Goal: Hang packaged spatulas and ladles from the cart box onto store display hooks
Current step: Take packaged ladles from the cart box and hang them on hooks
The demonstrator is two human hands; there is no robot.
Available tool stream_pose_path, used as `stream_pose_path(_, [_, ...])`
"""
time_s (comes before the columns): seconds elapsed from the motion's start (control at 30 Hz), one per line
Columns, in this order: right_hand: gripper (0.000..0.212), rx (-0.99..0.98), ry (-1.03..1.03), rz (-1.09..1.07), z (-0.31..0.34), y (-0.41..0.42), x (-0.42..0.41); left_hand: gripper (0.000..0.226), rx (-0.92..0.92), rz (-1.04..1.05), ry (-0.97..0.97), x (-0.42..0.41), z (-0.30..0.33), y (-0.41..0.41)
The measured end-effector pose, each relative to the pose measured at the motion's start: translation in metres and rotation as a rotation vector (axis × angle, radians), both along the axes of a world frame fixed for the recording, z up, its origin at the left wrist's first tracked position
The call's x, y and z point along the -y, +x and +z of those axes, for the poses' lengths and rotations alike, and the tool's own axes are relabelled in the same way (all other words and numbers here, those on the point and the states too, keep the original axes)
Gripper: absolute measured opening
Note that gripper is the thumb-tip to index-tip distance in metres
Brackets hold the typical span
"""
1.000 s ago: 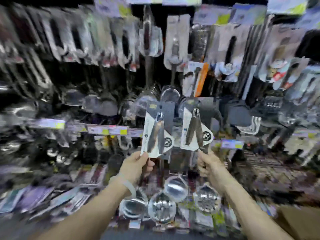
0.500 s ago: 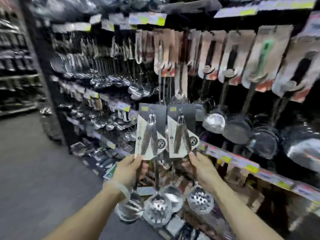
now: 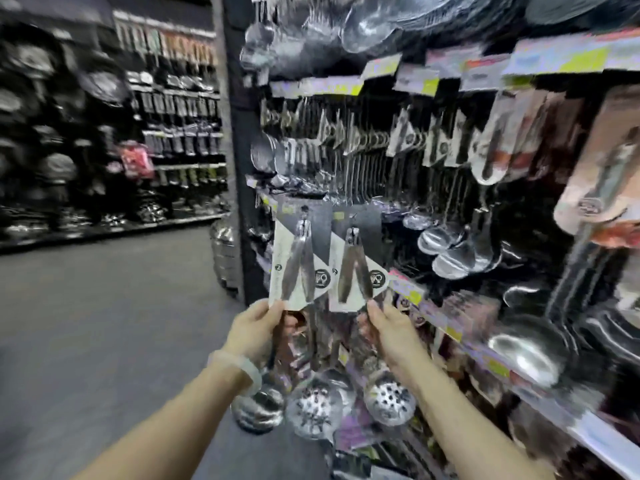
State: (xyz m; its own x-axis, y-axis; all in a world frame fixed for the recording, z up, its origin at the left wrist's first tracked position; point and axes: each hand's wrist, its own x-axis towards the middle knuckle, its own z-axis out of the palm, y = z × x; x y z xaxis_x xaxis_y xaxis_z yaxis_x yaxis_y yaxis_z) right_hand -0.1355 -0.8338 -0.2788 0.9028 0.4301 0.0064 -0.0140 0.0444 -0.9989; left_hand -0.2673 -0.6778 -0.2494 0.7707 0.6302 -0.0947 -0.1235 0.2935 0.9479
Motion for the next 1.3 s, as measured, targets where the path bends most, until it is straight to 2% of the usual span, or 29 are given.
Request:
stream_pose_path(0.1, [0.032,0.059,-0.104,0.027,0.007,0.027,-0.061,0.019,-0.001,0.000,0.010,-0.056,0.009,0.023])
stream_pose_path(0.33, [0.026,0.038,0.024,-0.019,0.021,0.094,-0.205,0.021,-0.003,-0.053,0.075,-0.206,0.013,0.094])
stream_pose_path(0.53, [0.037,0.051,0.032,-0.149,0.040,0.152,-0.298,0.022,0.031,-0.106,0.062,-0.318,0.023,0.170])
stream_pose_path(0.7, [0.030,0.065,-0.004,-0.213,0.043,0.204,-0.344,0.019,0.013,-0.228,0.012,-0.371,0.019,0.240])
stream_pose_path(0.83, [0.029,0.052,0.087,-0.235,0.056,0.260,-0.384,0.018,0.043,-0.268,0.043,-0.412,0.025,0.308])
stream_pose_path(0.93, [0.031,0.111,0.074,-0.315,0.071,0.307,-0.414,0.021,0.115,-0.274,0.042,-0.441,0.037,0.365])
stream_pose_path(1.1, [0.020,0.128,0.191,-0.403,0.108,0.378,-0.458,0.026,0.130,-0.326,0.041,-0.487,0.055,0.445])
stream_pose_path(1.17, [0.023,0.156,0.213,-0.437,0.119,0.398,-0.471,0.025,0.134,-0.345,0.074,-0.500,0.059,0.474])
stream_pose_path(1.3, [0.027,0.263,0.146,-0.519,0.130,0.422,-0.490,0.021,0.158,-0.479,0.009,-0.514,0.063,0.518])
